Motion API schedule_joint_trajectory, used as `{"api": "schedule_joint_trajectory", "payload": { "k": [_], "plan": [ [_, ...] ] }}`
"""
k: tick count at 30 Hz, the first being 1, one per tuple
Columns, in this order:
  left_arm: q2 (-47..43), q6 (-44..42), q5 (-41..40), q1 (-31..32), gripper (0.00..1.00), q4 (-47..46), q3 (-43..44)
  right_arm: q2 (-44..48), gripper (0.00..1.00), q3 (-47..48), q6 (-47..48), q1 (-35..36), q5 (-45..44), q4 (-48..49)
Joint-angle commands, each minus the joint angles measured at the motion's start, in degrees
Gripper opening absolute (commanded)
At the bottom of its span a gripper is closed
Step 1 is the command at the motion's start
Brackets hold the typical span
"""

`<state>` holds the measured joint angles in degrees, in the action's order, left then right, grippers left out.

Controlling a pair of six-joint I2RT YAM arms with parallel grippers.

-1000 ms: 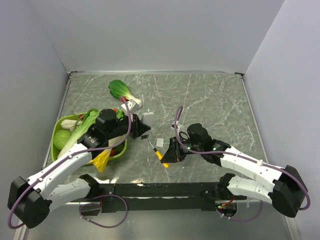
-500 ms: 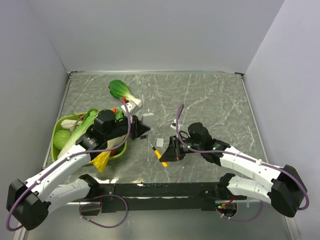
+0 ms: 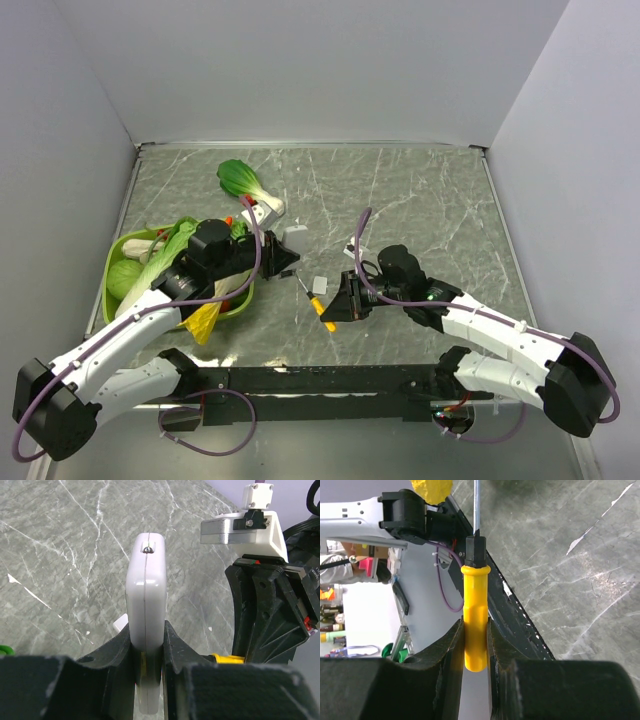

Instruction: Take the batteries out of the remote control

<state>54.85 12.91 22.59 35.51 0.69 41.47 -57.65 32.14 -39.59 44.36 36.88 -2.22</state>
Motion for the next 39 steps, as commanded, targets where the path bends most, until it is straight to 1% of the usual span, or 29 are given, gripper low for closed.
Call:
{"api": "schedule_joint_trajectory", "payload": {
  "k": [1, 10, 26, 39],
  "plan": [
    [-1.6, -0.8, -0.4, 0.3, 0.01, -2.4, 0.5, 0.2, 0.0, 1.3, -0.7, -0.5, -0.6, 1.3],
    [-1.0, -1.0, 0.0, 0.3, 0.01, -2.8, 0.5, 0.2, 0.0, 0.7, -2.5, -0.5, 2.2, 4.7],
    [-1.1, -0.8, 0.2, 0.3, 0.01, -3.1, 0.3, 0.7, 0.0, 0.6, -2.2, -0.6, -0.1, 3.4],
    [-1.1, -0.5, 1.9, 0.4, 0.01, -4.3, -0.2, -1.2, 0.0, 0.5, -4.4, -0.7, 2.6, 6.5]
  ]
}}
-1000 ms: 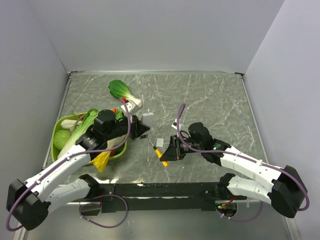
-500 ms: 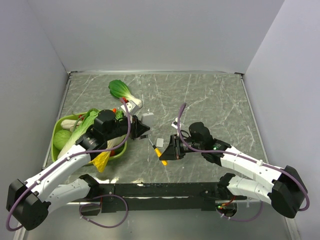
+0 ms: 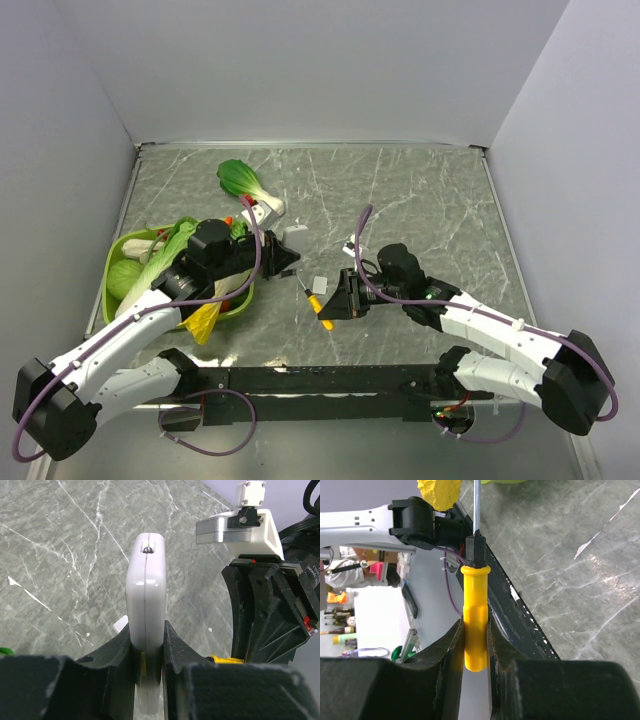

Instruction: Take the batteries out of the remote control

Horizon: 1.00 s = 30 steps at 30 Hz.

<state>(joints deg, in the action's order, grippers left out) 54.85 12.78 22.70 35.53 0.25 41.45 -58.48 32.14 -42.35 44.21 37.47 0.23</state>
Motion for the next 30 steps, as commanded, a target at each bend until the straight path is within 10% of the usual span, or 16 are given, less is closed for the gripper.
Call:
{"api": "schedule_joint_trajectory", "payload": {
  "k": [1, 30],
  "plan": [
    [-1.1, -0.4, 2.2, 0.3, 0.01, -4.0, -0.2, -0.6, 0.0, 0.4, -2.0, -0.5, 2.2, 4.1],
    [4.7, -2.8, 22.7, 0.3, 0.01, -3.1, 2.7, -2.3, 0.0, 3.3, 10.0, -7.1, 11.0, -4.0]
  ]
}}
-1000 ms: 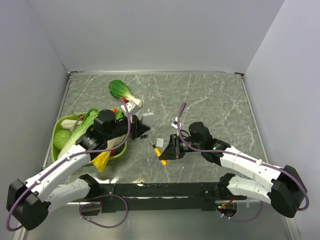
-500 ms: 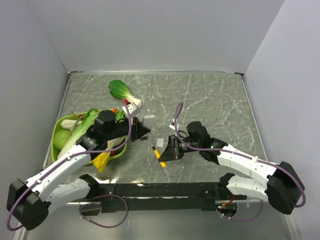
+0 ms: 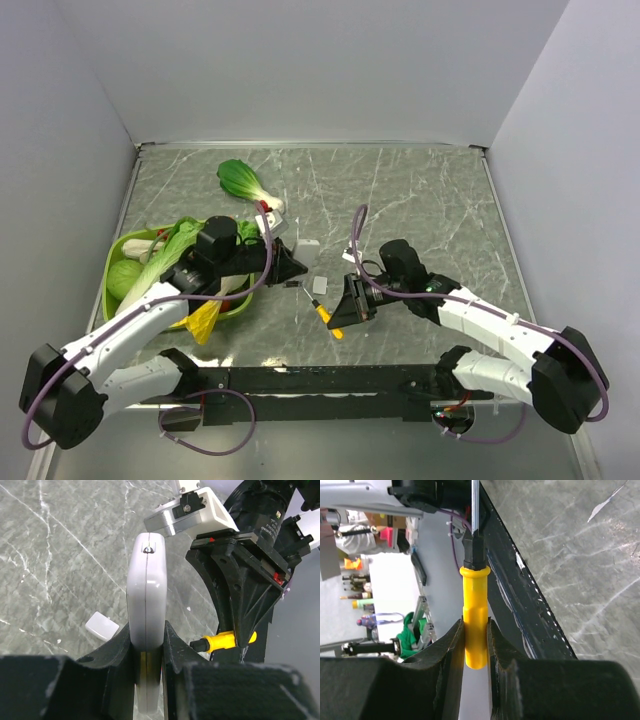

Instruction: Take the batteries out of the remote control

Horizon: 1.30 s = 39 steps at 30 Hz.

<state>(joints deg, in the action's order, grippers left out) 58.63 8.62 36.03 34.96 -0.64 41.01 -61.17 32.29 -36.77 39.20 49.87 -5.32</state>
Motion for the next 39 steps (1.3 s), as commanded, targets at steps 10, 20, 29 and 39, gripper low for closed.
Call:
{"api": "schedule_joint_trajectory", "payload": {
  "k": [10, 20, 29, 39],
  "plan": [
    [3.2, 0.1, 11.3, 0.9, 0.01, -1.0, 5.0, -4.2, 0.0, 3.9, 12.4, -4.7, 2.4, 0.1],
    [5.4, -1.5, 10.8, 1.0, 0.01, -0.4, 5.5, -9.0, 0.0, 6.6, 20.6, -5.3, 5.8, -2.5],
    [5.3, -2.6, 14.2, 1.0, 0.01, 0.5, 5.5, -10.7, 0.0, 7.1, 23.1, -9.5, 7.0, -3.0],
    [6.0, -3.4, 18.4, 0.9, 0.01, 1.8, 5.9, -13.3, 0.0, 7.3, 23.4, -12.4, 10.2, -1.5]
  ]
}}
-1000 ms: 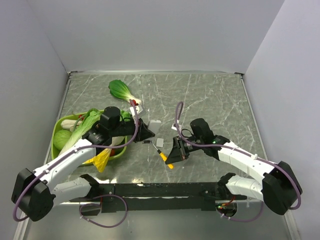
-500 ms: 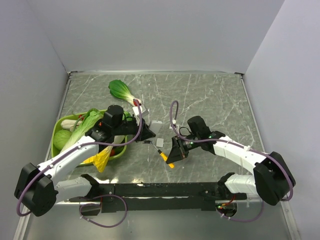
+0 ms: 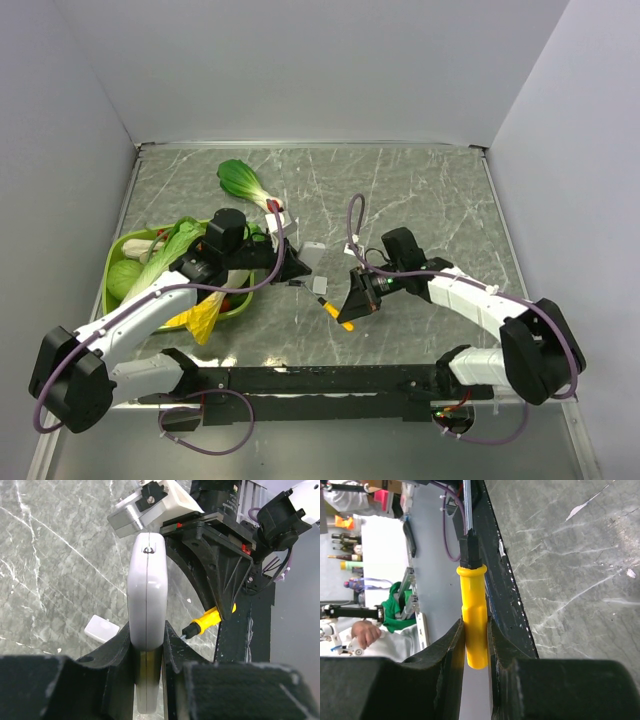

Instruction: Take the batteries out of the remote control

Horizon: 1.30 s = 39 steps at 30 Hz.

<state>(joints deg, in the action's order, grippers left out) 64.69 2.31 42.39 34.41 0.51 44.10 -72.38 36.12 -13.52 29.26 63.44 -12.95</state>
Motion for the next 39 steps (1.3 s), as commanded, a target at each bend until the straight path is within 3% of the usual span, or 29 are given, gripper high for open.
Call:
{"api": "schedule_joint_trajectory", "payload": {
  "k": [1, 12, 19, 24, 39],
  "plan": [
    [-0.1, 3.1, 11.8, 1.5, 0.01, 0.3, 2.7, -2.5, 0.0, 3.3, -0.1, -2.5, -2.4, 6.9],
    [0.8, 4.5, 14.6, 1.5, 0.01, -2.4, 1.8, -6.0, 0.0, 4.4, -1.9, -2.8, -0.9, 10.0],
    [1.1, 1.8, 16.8, 1.4, 0.01, 2.2, 3.3, -10.4, 0.0, 4.8, -1.2, -3.6, 0.6, 12.7],
    [2.4, -0.5, 17.4, 1.4, 0.01, 4.8, 4.9, -10.8, 0.0, 6.5, 4.0, -5.0, -1.5, 7.2],
    [3.2, -1.7, 19.8, 1.1, 0.01, 7.7, 5.8, -11.1, 0.0, 7.1, 7.4, -7.2, -5.3, 5.0]
  ]
}}
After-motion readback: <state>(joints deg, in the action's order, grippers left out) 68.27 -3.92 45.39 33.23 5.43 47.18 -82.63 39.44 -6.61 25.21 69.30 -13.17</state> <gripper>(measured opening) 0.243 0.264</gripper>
